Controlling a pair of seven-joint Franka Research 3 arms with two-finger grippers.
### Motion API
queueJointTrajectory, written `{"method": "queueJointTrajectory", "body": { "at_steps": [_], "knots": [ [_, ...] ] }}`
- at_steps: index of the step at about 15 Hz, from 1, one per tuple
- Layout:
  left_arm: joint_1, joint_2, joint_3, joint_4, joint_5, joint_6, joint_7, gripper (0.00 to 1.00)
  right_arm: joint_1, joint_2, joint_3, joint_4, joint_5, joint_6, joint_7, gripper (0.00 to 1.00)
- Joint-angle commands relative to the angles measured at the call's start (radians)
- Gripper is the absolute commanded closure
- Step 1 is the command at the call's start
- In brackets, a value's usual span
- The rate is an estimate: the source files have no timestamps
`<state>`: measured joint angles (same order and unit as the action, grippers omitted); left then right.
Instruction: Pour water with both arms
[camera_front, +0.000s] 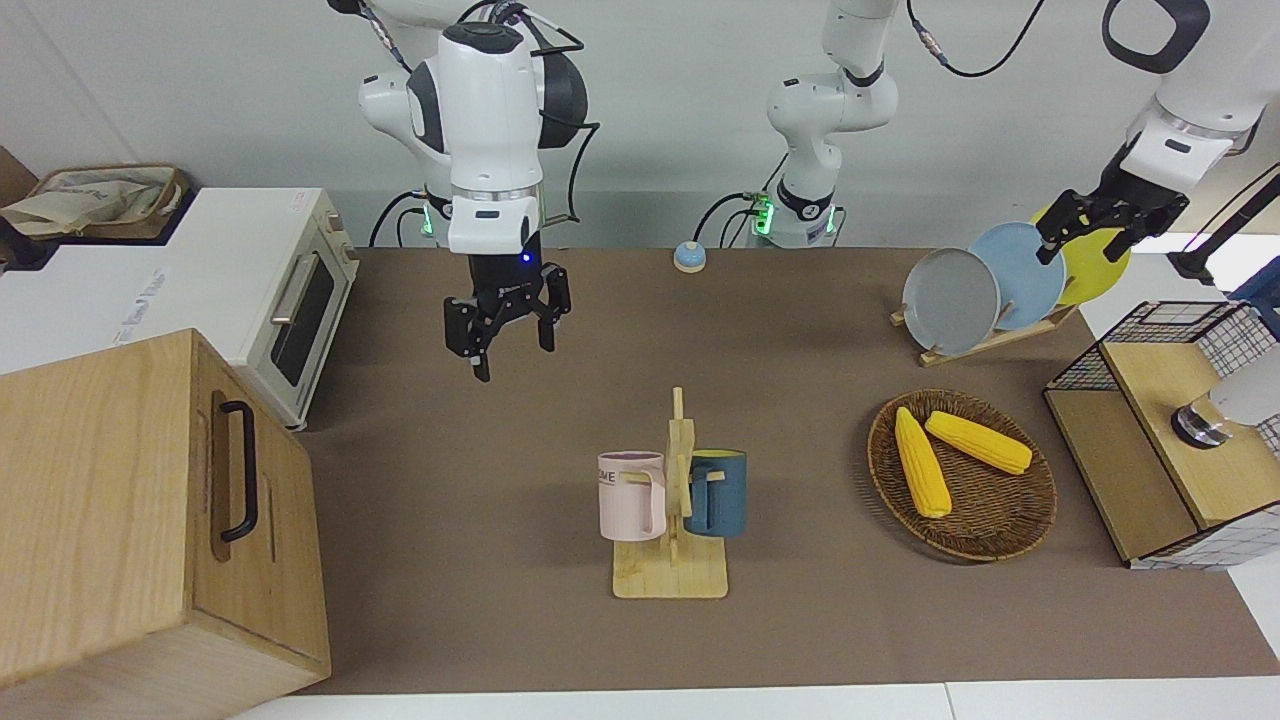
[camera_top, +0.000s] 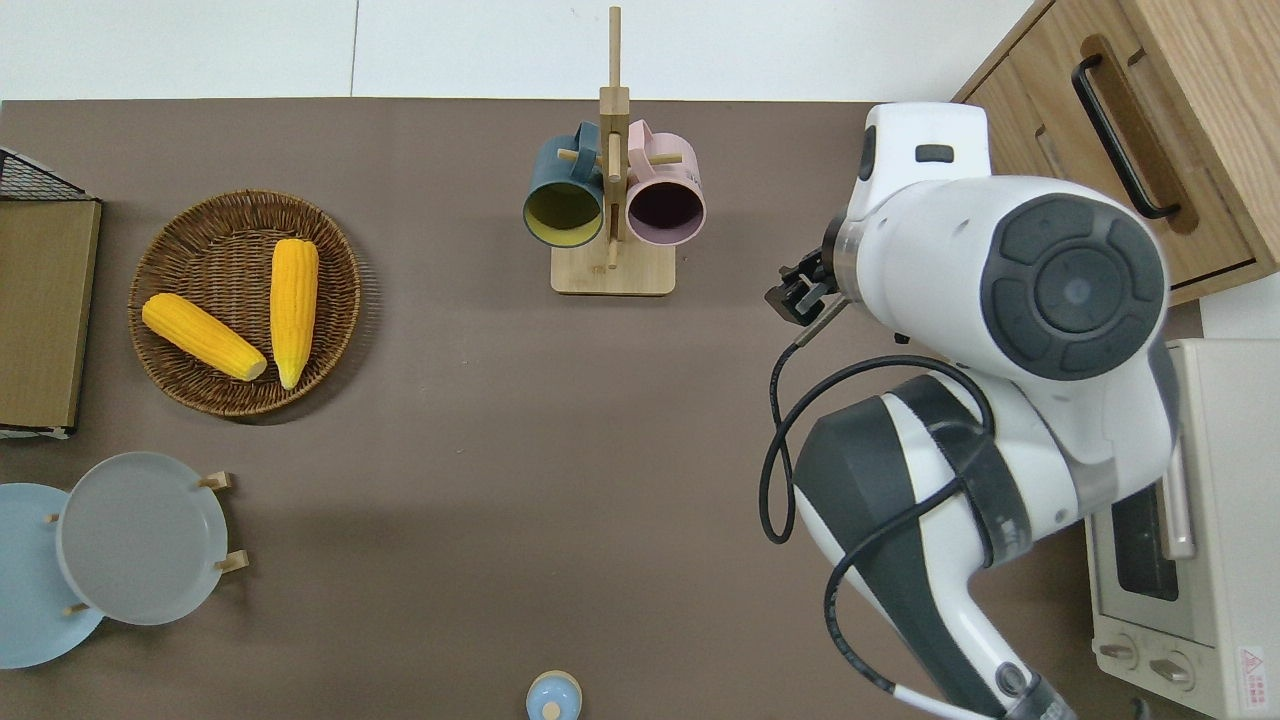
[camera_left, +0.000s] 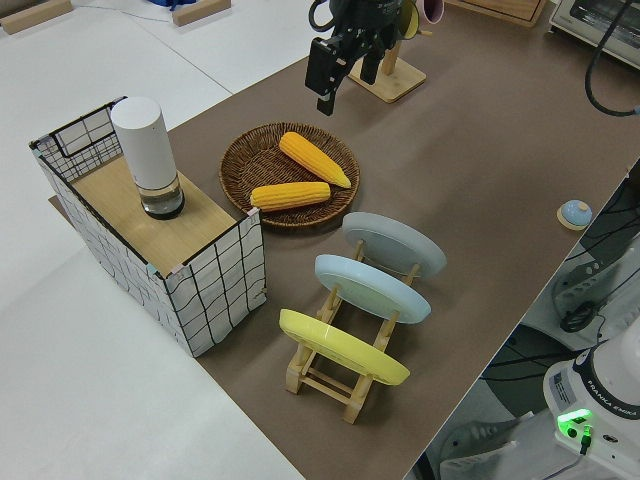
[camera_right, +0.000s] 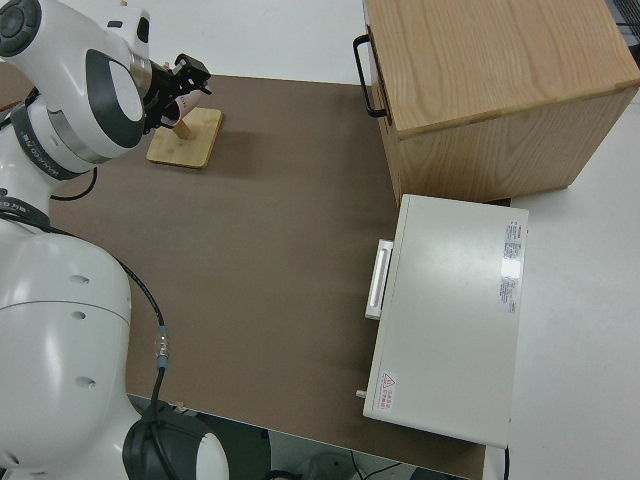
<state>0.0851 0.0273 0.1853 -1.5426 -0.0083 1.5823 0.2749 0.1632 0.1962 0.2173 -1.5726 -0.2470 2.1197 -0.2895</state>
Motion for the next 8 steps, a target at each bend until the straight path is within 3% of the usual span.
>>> {"method": "queueJointTrajectory", "body": {
  "at_steps": [1,5,8],
  "knots": [
    [0.086,-0.001,-0.006,0.009,0.002,0.022,0.101,0.00,-0.005,0.044,0.027,-0.007,-0.049,0.112,-0.033,0.019],
    [0.163,0.005,-0.007,0.010,-0.008,0.070,0.190,0.00,-0.002,0.124,0.027,0.020,-0.060,0.192,-0.023,0.023],
    [0.212,0.019,-0.007,0.012,-0.024,0.093,0.257,0.01,0.012,0.164,0.027,0.063,-0.061,0.200,-0.023,0.025]
  ]
}}
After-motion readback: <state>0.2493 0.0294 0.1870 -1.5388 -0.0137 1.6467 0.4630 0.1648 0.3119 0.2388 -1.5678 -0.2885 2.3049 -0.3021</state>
